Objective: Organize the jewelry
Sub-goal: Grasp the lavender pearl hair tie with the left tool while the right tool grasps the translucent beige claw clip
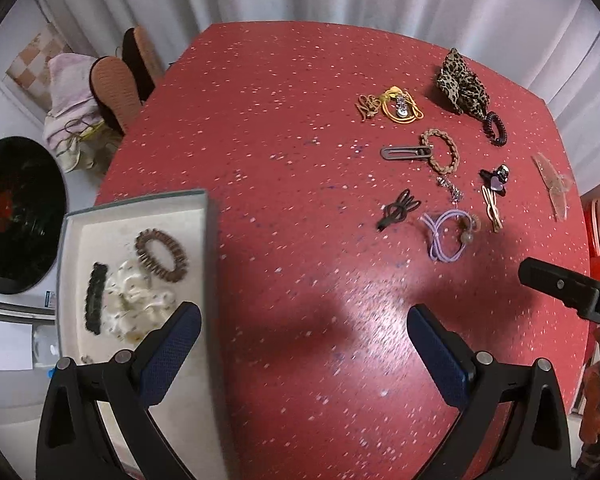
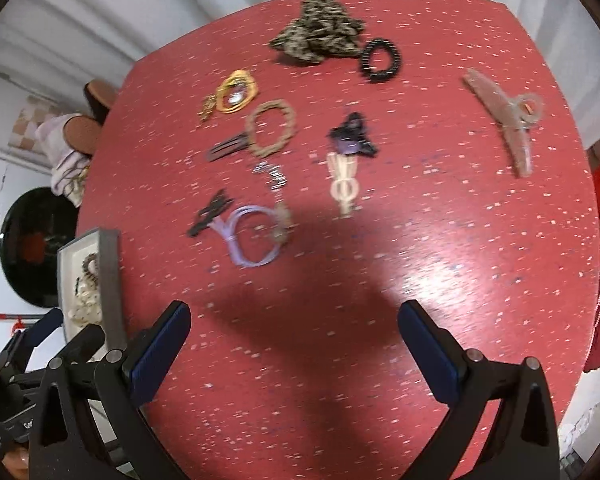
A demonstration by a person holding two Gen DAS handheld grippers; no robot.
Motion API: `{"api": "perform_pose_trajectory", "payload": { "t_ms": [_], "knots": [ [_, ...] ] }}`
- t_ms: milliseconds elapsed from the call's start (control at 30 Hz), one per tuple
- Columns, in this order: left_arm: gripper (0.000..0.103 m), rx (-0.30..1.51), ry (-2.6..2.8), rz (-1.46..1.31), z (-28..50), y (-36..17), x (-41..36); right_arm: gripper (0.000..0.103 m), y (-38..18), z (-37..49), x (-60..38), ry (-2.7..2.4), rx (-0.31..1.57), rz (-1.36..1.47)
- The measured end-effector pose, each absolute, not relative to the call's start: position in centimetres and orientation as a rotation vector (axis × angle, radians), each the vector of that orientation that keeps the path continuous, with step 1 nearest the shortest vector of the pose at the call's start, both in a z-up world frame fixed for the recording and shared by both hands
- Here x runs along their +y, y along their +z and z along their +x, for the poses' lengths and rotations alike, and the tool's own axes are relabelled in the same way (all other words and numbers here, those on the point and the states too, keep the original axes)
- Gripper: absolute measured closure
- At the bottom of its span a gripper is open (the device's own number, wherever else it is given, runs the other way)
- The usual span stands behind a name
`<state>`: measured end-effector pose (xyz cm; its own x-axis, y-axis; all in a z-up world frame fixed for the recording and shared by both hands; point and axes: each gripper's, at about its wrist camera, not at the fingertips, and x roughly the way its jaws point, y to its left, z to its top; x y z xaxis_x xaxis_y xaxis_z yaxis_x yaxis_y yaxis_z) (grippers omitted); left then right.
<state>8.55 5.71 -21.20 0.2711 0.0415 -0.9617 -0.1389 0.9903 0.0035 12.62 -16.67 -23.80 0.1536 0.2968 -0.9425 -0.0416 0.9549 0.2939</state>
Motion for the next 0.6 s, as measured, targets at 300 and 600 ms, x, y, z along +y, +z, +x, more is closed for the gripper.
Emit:
{"api": "perform_pose_trajectory", "payload": {
  "t_ms": [300, 600],
  "knots": [
    [0.0, 1.293, 0.059, -0.062, 11.2, -22.8, 1.9, 0.0, -24.8, 14.6, -19.3, 0.193, 1.383, 0.19],
    [0.009, 1.32, 0.003, -0.064, 13.5, -24.1, -1.5, 0.0, -24.8, 15.7, -23.4, 0.111, 1.355, 0.181]
  ]
}}
